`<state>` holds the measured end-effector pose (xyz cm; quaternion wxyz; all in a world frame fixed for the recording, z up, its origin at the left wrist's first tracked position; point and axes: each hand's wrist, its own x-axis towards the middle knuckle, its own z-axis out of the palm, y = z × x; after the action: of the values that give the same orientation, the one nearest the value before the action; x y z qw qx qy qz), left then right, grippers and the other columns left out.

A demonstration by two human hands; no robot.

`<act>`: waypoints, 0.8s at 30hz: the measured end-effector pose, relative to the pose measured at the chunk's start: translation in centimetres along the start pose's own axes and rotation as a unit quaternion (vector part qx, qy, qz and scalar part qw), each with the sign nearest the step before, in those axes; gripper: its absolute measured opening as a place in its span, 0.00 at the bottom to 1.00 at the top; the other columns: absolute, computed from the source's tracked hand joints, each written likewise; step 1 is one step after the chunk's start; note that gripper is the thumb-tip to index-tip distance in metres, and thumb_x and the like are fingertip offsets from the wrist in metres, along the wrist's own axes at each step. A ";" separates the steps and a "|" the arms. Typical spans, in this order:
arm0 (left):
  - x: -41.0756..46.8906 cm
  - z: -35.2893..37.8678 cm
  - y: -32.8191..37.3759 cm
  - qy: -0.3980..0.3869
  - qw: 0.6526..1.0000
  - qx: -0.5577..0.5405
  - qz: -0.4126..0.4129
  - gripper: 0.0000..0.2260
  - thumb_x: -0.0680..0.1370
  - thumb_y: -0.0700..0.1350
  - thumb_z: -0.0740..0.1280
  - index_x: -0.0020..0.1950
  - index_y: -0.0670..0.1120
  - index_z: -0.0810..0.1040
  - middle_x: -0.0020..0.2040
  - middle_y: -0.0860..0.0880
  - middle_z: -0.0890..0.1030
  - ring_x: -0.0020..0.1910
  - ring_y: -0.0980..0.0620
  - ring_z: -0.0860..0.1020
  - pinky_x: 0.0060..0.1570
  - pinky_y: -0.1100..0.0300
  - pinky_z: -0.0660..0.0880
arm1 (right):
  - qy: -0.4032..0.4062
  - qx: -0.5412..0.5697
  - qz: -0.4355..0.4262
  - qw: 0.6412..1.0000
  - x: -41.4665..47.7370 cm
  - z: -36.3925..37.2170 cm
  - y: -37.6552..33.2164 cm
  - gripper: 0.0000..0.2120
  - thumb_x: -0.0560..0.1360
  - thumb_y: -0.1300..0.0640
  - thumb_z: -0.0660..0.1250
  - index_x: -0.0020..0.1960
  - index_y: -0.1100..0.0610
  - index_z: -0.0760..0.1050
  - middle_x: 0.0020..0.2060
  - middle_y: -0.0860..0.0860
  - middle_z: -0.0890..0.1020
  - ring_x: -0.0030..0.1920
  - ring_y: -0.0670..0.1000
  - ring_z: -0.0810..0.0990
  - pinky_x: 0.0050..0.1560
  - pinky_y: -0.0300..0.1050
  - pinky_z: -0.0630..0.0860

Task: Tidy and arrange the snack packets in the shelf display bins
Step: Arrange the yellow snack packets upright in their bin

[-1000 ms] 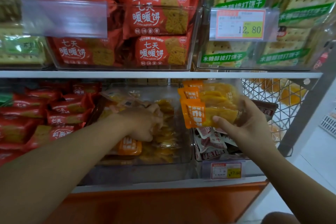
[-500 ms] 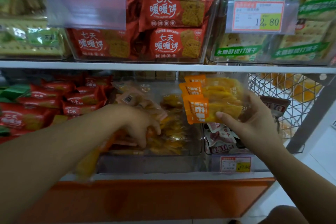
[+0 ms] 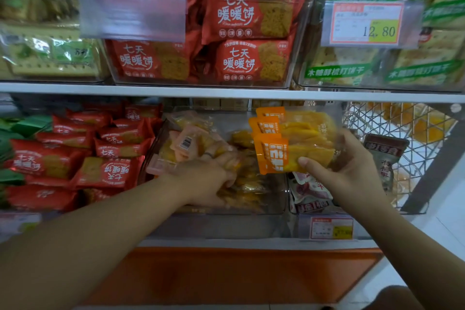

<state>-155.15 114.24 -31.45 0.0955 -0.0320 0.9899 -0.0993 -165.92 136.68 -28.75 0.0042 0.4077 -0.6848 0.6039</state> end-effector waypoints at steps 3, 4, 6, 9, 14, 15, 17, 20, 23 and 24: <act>0.6 0.1 0.1 0.061 0.998 -0.001 0.000 0.19 0.73 0.65 0.64 0.58 0.56 0.72 0.75 0.51 0.55 0.74 0.41 0.52 0.67 0.28 0.45 | -0.002 -0.017 -0.012 1.000 0.1 0.1 -0.1 0.20 0.66 0.64 0.74 0.49 0.46 0.72 0.43 0.44 0.81 0.40 0.40 0.82 0.35 0.30 0.75; 0.8 0.2 0.1 0.068 0.998 -0.011 -0.004 0.21 0.73 0.64 0.63 0.63 0.59 0.70 0.75 0.50 0.55 0.75 0.41 0.51 0.68 0.30 0.46 | -0.003 -0.022 -0.014 1.000 0.2 0.1 -0.1 0.20 0.66 0.64 0.74 0.49 0.46 0.72 0.42 0.44 0.81 0.39 0.40 0.81 0.34 0.30 0.75; 1.1 0.2 0.1 0.072 0.997 -0.021 -0.006 0.25 0.74 0.63 0.63 0.70 0.62 0.63 0.75 0.50 0.55 0.75 0.42 0.49 0.68 0.32 0.50 | -0.008 -0.023 -0.011 1.000 0.5 0.1 -0.1 0.20 0.66 0.64 0.74 0.49 0.46 0.72 0.42 0.45 0.81 0.38 0.40 0.81 0.34 0.31 0.75; 1.4 0.3 0.2 0.082 0.997 -0.010 -0.003 0.21 0.76 0.62 0.61 0.69 0.62 0.67 0.74 0.50 0.58 0.75 0.44 0.49 0.69 0.33 0.50 | -0.024 -0.017 -0.005 1.000 0.7 0.0 -0.1 0.19 0.66 0.65 0.74 0.50 0.48 0.72 0.41 0.46 0.82 0.38 0.41 0.82 0.33 0.32 0.76; 2.4 0.1 -0.4 0.099 0.994 -0.032 -0.031 0.20 0.75 0.63 0.62 0.64 0.56 0.74 0.74 0.52 0.62 0.75 0.47 0.51 0.69 0.34 0.48 | -0.075 -0.033 -0.023 0.996 0.7 -0.5 -0.4 0.19 0.66 0.66 0.74 0.50 0.50 0.73 0.41 0.44 0.83 0.41 0.42 0.82 0.37 0.33 0.77; 2.6 0.1 -0.6 0.103 0.993 -0.035 -0.035 0.22 0.74 0.64 0.62 0.65 0.56 0.73 0.74 0.53 0.60 0.75 0.48 0.51 0.69 0.34 0.48 | -0.092 -0.046 -0.023 0.994 0.7 -0.7 -0.5 0.19 0.65 0.65 0.75 0.50 0.50 0.73 0.42 0.44 0.83 0.42 0.42 0.83 0.38 0.34 0.78; 2.9 0.0 -1.1 0.108 0.992 -0.055 -0.042 0.27 0.73 0.64 0.63 0.69 0.56 0.70 0.75 0.54 0.59 0.75 0.49 0.51 0.69 0.33 0.48 | -0.130 -0.078 -0.023 0.988 0.9 -1.1 -0.9 0.20 0.65 0.61 0.77 0.52 0.49 0.74 0.45 0.43 0.83 0.43 0.43 0.83 0.41 0.39 0.80; 3.1 -0.4 -1.6 0.111 0.988 -0.095 -0.047 0.28 0.73 0.63 0.65 0.70 0.56 0.68 0.75 0.56 0.59 0.74 0.51 0.51 0.69 0.35 0.48 | -0.202 -0.206 -0.082 0.954 1.7 -1.3 -1.8 0.17 0.65 0.52 0.75 0.51 0.46 0.74 0.41 0.43 0.83 0.41 0.41 0.82 0.40 0.42 0.79; 3.6 -0.5 -2.2 0.111 0.988 -0.093 -0.051 0.19 0.74 0.61 0.65 0.62 0.56 0.75 0.73 0.60 0.61 0.73 0.52 0.52 0.69 0.34 0.48 | -0.285 -0.319 -0.120 0.896 2.8 -0.3 -2.2 0.15 0.66 0.47 0.71 0.50 0.44 0.72 0.37 0.45 0.82 0.36 0.42 0.80 0.38 0.46 0.77; 3.9 -0.5 -2.4 0.112 0.987 -0.100 -0.054 0.19 0.74 0.61 0.64 0.61 0.57 0.76 0.72 0.61 0.62 0.73 0.52 0.52 0.68 0.35 0.49 | -0.305 -0.350 -0.124 0.877 3.1 0.3 -2.2 0.16 0.67 0.47 0.70 0.52 0.45 0.72 0.36 0.46 0.82 0.36 0.44 0.80 0.37 0.47 0.77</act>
<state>-158.92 111.67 -31.23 -0.0248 -0.0833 0.9962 -0.0075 -166.60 134.89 -25.54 0.0125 0.6253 -0.7625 0.1654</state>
